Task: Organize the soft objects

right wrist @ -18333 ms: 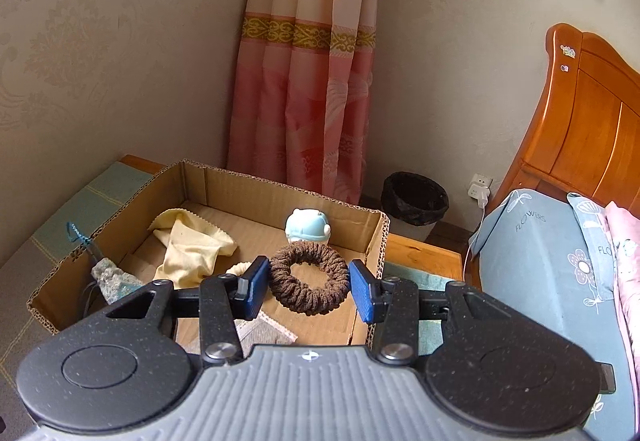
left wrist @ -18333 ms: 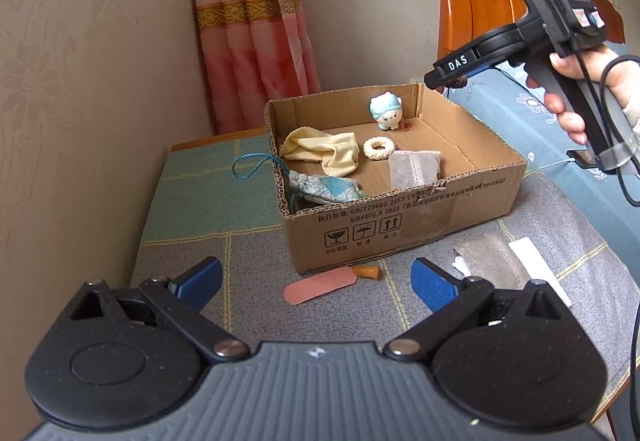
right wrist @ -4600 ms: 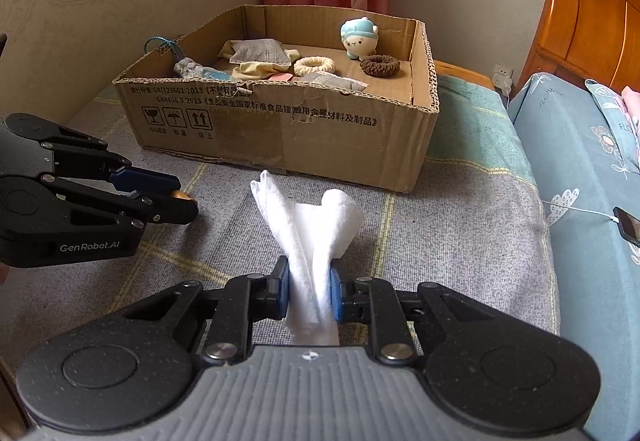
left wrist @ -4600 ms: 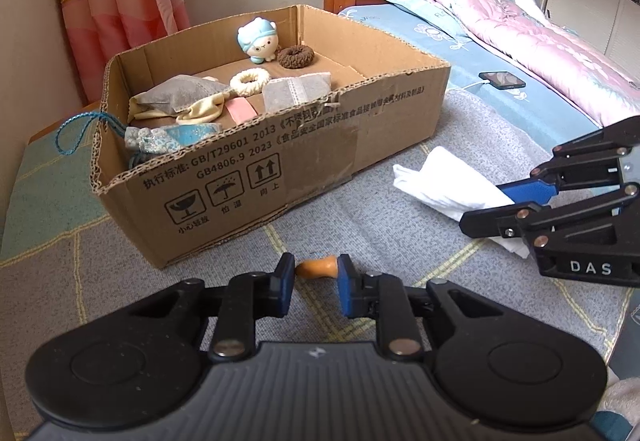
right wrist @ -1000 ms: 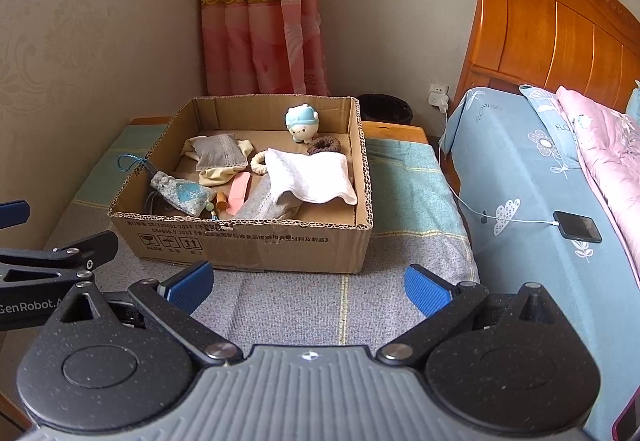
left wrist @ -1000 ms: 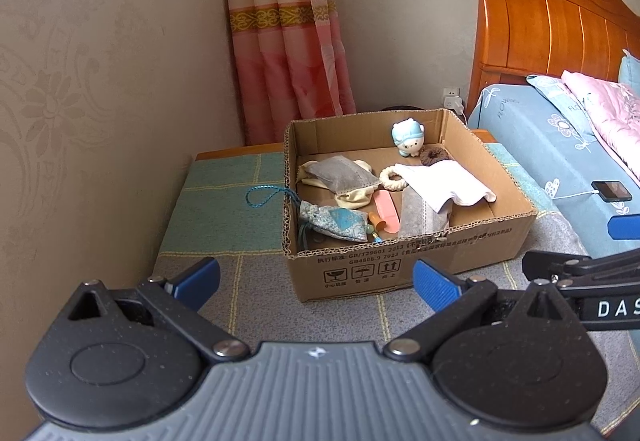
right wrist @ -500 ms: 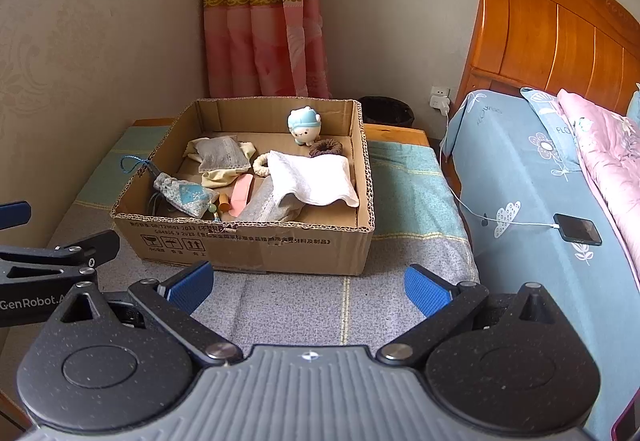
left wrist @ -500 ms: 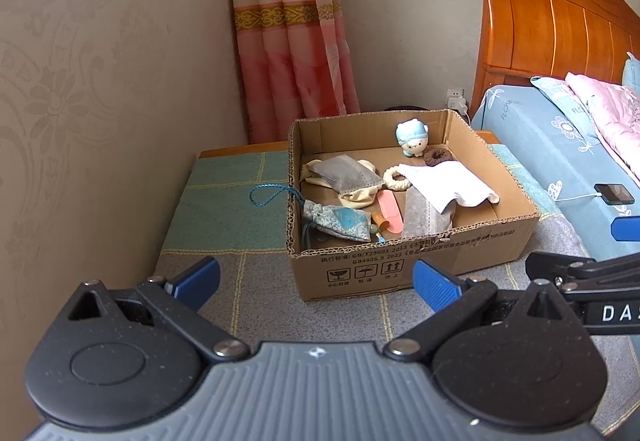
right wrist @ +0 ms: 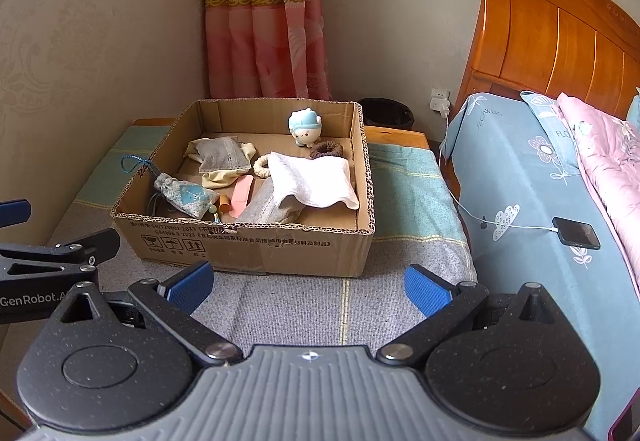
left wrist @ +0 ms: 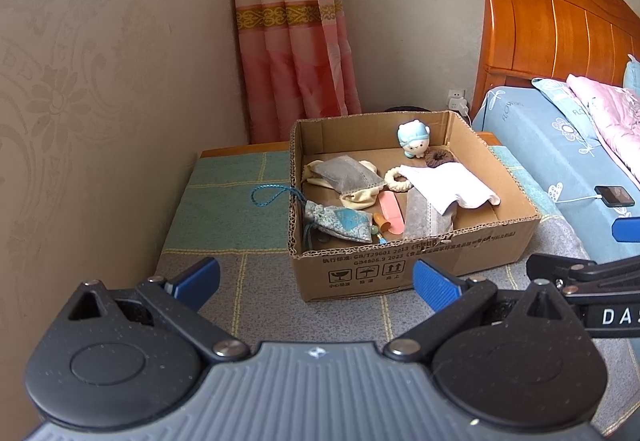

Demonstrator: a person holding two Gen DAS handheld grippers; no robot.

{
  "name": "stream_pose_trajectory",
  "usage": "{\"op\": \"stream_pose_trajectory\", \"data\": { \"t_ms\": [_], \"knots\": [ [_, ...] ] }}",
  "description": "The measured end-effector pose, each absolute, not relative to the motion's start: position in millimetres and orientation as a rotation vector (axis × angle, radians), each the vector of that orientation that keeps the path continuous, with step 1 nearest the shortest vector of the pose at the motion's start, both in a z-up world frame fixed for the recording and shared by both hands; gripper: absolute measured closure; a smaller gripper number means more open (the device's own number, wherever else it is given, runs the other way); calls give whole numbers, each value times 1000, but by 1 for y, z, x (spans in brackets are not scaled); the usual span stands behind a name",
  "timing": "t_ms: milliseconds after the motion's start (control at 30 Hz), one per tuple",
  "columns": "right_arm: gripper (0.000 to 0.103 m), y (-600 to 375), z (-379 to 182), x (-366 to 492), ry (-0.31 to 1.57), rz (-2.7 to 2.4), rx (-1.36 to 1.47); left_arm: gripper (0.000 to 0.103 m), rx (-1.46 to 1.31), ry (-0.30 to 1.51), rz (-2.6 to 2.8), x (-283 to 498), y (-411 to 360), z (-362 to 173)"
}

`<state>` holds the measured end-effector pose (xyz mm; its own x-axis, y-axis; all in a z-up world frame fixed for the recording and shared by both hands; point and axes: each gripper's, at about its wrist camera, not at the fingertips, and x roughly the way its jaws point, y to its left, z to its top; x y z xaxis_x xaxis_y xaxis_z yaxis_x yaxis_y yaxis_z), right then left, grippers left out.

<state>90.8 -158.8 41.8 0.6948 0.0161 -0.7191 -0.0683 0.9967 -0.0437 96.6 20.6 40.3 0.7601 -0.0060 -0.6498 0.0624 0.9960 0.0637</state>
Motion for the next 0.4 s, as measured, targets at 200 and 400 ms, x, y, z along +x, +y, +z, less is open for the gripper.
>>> {"op": "stream_pose_trajectory", "data": {
  "t_ms": [200,400],
  "knots": [
    [0,-158,42,90,800,50,-67,1,83,705,-37,97,21,41],
    [0,-157,43,89,798,49,-69,1,82,704,-37,96,21,41]
  ]
}}
